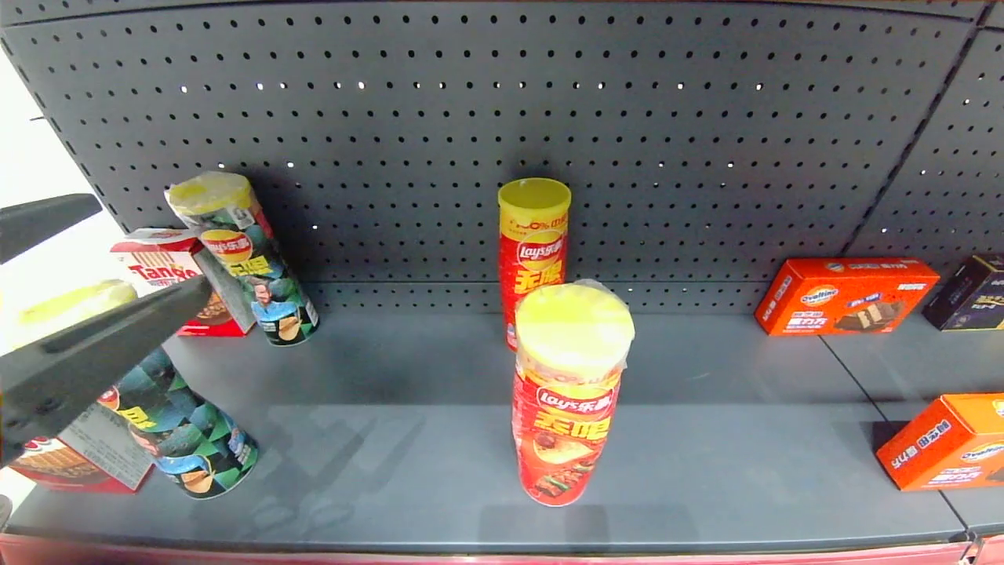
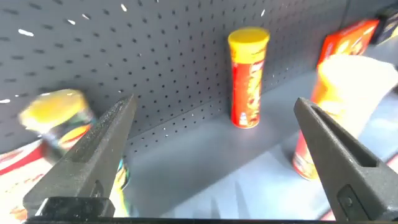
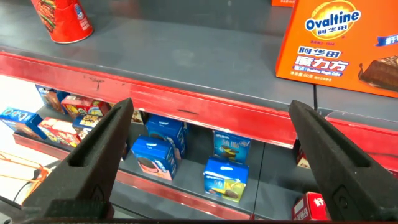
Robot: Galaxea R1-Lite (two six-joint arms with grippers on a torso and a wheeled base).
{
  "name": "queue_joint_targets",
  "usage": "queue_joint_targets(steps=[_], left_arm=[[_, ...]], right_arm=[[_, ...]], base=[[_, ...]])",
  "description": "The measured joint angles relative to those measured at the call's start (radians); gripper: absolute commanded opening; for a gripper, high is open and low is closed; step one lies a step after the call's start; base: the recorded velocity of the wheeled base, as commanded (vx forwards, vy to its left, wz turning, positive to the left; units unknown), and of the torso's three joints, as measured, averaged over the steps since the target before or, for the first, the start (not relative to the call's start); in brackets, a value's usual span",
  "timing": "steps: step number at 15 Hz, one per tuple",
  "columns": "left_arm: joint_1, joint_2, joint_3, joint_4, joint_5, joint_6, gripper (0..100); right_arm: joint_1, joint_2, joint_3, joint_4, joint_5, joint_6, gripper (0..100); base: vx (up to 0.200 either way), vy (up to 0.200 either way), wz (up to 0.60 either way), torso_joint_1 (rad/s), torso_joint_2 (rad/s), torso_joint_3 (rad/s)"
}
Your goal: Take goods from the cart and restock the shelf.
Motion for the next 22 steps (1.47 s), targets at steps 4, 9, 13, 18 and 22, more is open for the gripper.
queue_joint_targets(steps=[4,9,13,18,22], left_arm=[[0.031,-0.311,0.117,0.150,-0.001,-0.035,100],[0.255,-0.649,0.422,0.251,-0.012,-0.104,100],[0.374,-0.780,0.622,0.226,-0.009,-0.063,100],[0.409,-0.872,0.639,0.411,-0.010,-0.066,100],[0.405,-0.892,0.640,0.410,-0.012,-0.076,100]], right_arm=[[0.000,0.000,0.000,0.000,0.000,0.000,100],[0.000,0.000,0.000,0.000,0.000,0.000,100],[-0.001,0.000,0.000,0.000,0.000,0.000,100],[0.000,0.000,0.000,0.000,0.000,0.000,100],[0.000,0.000,0.000,0.000,0.000,0.000,100]], base=[[0.000,0.000,0.00,0.000,0.00,0.000],[0.000,0.000,0.00,0.000,0.00,0.000],[0.000,0.000,0.00,0.000,0.00,0.000],[0.000,0.000,0.00,0.000,0.00,0.000],[0.000,0.000,0.00,0.000,0.00,0.000]])
